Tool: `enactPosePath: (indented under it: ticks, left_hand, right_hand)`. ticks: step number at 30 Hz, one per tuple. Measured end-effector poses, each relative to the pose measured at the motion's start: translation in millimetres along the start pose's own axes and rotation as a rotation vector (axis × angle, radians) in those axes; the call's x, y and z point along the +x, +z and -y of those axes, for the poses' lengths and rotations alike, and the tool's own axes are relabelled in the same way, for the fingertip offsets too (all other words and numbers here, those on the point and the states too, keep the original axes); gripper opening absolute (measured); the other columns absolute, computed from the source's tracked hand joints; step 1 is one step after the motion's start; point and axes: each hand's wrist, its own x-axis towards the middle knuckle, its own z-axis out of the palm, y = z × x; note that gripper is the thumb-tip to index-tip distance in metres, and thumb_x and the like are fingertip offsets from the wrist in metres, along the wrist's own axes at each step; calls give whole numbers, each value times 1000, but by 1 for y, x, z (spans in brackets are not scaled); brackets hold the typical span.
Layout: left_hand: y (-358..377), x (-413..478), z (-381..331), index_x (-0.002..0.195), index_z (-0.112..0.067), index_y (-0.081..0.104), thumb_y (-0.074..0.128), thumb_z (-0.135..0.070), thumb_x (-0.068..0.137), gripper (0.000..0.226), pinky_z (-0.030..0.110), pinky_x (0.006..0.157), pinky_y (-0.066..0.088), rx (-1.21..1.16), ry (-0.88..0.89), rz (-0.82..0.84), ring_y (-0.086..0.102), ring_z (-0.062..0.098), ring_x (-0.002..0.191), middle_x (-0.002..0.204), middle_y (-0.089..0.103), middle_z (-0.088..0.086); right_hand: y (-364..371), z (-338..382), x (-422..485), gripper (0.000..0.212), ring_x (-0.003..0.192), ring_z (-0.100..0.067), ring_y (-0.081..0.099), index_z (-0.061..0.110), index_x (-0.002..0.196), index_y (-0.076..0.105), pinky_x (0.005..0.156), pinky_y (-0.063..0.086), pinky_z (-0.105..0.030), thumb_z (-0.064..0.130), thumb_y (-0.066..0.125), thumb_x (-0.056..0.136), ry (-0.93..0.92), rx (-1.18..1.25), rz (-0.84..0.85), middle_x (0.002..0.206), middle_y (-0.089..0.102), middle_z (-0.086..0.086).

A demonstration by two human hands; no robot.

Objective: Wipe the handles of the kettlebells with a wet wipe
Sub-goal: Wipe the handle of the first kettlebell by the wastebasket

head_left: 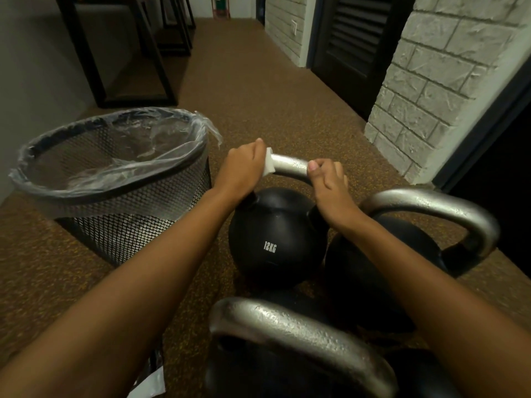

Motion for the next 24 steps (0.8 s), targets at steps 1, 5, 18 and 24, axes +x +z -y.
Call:
enactPosePath:
  ticks: [1, 5, 18, 24]
  left_hand:
    - [1, 0, -4, 85, -10, 59, 25, -30, 102, 42, 20, 52, 40, 72, 57, 10, 51, 13, 58, 70, 56, 2]
    - [7, -8, -9, 85, -8, 57, 28, -28, 102, 38, 32, 66, 37, 203, 304, -72, 50, 20, 69, 77, 55, 5]
    - [11, -9, 20, 111, -14, 61, 23, -36, 102, 45, 31, 74, 46, -368, -243, -83, 58, 17, 79, 86, 60, 3]
    - [20, -25, 27, 103, -34, 57, 20, -41, 101, 38, 42, 89, 46, -299, 5, -177, 57, 16, 92, 98, 60, -2]
  right_hand:
    - [0, -1, 0, 36, 120, -24, 33, 14, 122, 45, 105, 27, -40, 37, 25, 101, -3, -3, -3, 125, 37, -7]
    - [-1, -2, 0, 37, 120, -22, 32, 14, 122, 45, 102, 24, -34, 37, 26, 101, -11, 11, -6, 124, 37, -6]
    - [2, -4, 2, 36, 118, -21, 33, 14, 120, 45, 98, 23, -29, 36, 26, 101, -31, 20, -16, 111, 32, 4]
    - [1, -5, 2, 35, 118, -21, 33, 14, 120, 45, 99, 24, -30, 36, 25, 101, -30, 11, -9, 111, 32, 3]
